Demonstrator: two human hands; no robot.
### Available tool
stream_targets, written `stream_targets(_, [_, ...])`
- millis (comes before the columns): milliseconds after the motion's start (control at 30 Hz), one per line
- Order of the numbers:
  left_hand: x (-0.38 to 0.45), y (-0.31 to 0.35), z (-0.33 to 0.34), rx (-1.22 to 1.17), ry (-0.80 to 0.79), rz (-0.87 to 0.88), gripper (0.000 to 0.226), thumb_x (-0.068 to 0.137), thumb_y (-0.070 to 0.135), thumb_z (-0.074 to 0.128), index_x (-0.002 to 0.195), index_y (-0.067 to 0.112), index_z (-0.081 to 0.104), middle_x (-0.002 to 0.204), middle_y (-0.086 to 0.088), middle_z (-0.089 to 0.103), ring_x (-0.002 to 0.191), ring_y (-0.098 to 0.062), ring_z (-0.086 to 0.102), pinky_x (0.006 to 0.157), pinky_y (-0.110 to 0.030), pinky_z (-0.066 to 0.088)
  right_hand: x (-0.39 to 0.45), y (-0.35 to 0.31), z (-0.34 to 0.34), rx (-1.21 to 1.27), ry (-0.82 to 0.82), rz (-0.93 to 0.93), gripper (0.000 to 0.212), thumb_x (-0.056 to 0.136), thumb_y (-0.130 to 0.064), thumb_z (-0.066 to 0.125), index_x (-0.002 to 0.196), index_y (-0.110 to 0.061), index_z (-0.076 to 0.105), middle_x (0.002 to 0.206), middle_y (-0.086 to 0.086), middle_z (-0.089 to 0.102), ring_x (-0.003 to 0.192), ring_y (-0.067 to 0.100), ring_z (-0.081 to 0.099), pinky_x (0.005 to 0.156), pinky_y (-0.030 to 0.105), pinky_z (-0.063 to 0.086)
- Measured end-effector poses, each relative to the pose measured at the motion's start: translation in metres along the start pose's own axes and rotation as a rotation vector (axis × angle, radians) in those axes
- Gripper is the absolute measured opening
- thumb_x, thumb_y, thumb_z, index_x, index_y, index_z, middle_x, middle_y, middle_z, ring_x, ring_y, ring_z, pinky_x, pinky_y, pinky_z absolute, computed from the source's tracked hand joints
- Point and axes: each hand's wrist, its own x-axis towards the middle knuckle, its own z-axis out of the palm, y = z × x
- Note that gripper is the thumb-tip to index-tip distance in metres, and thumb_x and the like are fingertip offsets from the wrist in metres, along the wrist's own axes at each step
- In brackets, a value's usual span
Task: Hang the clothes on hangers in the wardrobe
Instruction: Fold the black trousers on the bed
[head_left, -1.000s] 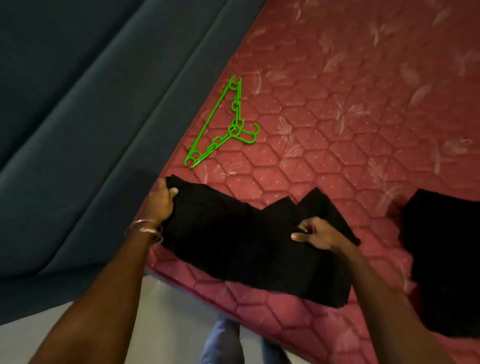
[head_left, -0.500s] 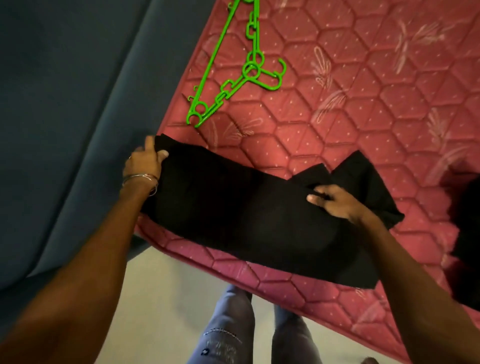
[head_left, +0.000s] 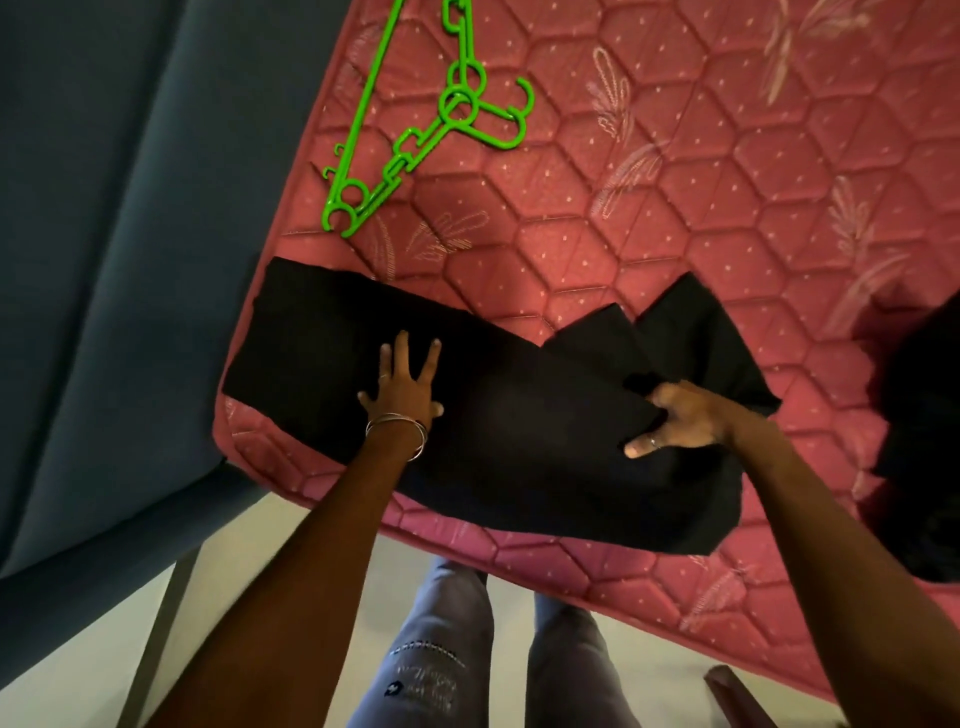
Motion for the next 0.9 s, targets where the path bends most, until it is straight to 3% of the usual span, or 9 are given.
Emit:
stream_targets(67, [0.002, -0.003, 0.001, -0.002, -0.008, 0.002, 0.091, 0.086, 0.025, 0.067, 0.148, 0.044, 0.003, 0.157, 0.000, -0.019, 0.146, -0.027, -0.011, 0.100, -0.071, 0.027, -0.016, 0.011, -0.003, -0.050, -0.116, 0.077, 0.064, 0.045, -0.059, 0.087, 0.096, -0.025, 0.069, 0.099, -0.012, 0.069, 0.098, 0.012, 0.064, 0.087, 0.023, 0.050])
stream_targets(233, [0.006, 0.000, -0.003, -0.022, -0.020, -0.026, 0.087, 0.087, 0.022, 0.065, 0.147, 0.046, 0.007, 0.157, -0.001, -0.015, 0.146, -0.026, -0.008, 0.098, -0.071, 0.030, -0.054, 0.020, -0.008, -0.354, -0.432, 0.325, 0.086, 0.058, -0.054, 0.084, 0.130, -0.017, 0.055, 0.121, -0.007, 0.060, 0.108, 0.014, 0.057, 0.090, 0.020, 0.044])
stream_targets(433, [0.009, 0.004, -0.009, -0.028, -0.041, -0.052, 0.083, 0.088, 0.020, 0.064, 0.148, 0.043, 0.012, 0.157, -0.002, -0.012, 0.146, -0.027, -0.005, 0.099, -0.070, 0.031, -0.087, 0.027, -0.020, -0.320, -0.432, 0.417, 0.115, 0.038, -0.069, 0.084, 0.136, -0.019, 0.050, 0.133, -0.006, 0.055, 0.120, 0.016, 0.054, 0.102, 0.026, 0.043])
stream_targets(500, [0.008, 0.004, -0.010, -0.018, -0.058, -0.059, 0.083, 0.088, 0.019, 0.064, 0.148, 0.043, 0.012, 0.157, -0.002, -0.012, 0.146, -0.028, -0.006, 0.102, -0.068, 0.029, -0.099, 0.049, -0.030, -0.092, -0.377, 0.392, 0.104, 0.039, -0.064, 0.086, 0.127, -0.016, 0.056, 0.126, -0.006, 0.062, 0.114, 0.014, 0.059, 0.096, 0.022, 0.047])
stream_targets(567, [0.008, 0.004, -0.011, -0.007, -0.062, -0.058, 0.084, 0.089, 0.019, 0.063, 0.149, 0.042, 0.009, 0.157, -0.003, -0.014, 0.146, -0.029, -0.007, 0.104, -0.067, 0.028, -0.100, 0.074, -0.037, 0.139, -0.254, 0.382, 0.086, 0.038, -0.062, 0.089, 0.107, -0.018, 0.065, 0.105, -0.008, 0.071, 0.094, 0.009, 0.068, 0.087, 0.024, 0.053])
stream_targets(633, [0.006, 0.006, -0.012, 0.030, -0.067, -0.059, 0.086, 0.089, 0.020, 0.062, 0.149, 0.042, 0.005, 0.157, -0.003, -0.016, 0.146, -0.029, -0.007, 0.106, -0.066, 0.025, -0.092, 0.084, -0.039, 0.041, -0.035, 0.322, 0.059, 0.054, -0.065, 0.082, 0.091, -0.022, 0.067, 0.090, -0.012, 0.072, 0.086, 0.007, 0.066, 0.089, 0.029, 0.051])
stream_targets(733, [0.001, 0.017, -0.015, 0.085, -0.054, -0.118, 0.084, 0.090, 0.022, 0.059, 0.149, 0.042, 0.002, 0.158, -0.003, -0.014, 0.146, -0.030, -0.004, 0.109, -0.067, 0.015, -0.068, 0.091, -0.026, -0.230, 0.546, 0.213, 0.039, 0.084, -0.060, 0.059, 0.096, -0.024, 0.068, 0.101, 0.001, 0.068, 0.108, 0.026, 0.053, 0.099, 0.049, 0.031])
stream_targets(833, [-0.011, 0.049, -0.010, 0.137, 0.116, -0.204, 0.069, 0.091, 0.026, 0.058, 0.149, 0.026, 0.021, 0.157, -0.014, 0.006, 0.145, -0.035, 0.007, 0.111, -0.063, 0.008, -0.059, 0.086, 0.000, 0.237, 0.964, 0.139, 0.038, 0.088, -0.054, 0.050, 0.100, -0.022, 0.067, 0.102, 0.002, 0.067, 0.111, 0.032, 0.047, 0.098, 0.061, 0.031])
stream_targets(900, [-0.020, 0.077, 0.000, 0.132, 0.254, -0.169, 0.056, 0.089, 0.025, 0.059, 0.141, 0.016, 0.039, 0.152, -0.018, 0.019, 0.143, -0.036, 0.015, 0.112, -0.059, 0.011, -0.062, 0.079, 0.025, 0.457, 1.116, 0.297, 0.033, 0.091, -0.045, 0.053, 0.105, -0.018, 0.066, 0.113, 0.008, 0.064, 0.118, 0.035, 0.044, 0.099, 0.058, 0.029])
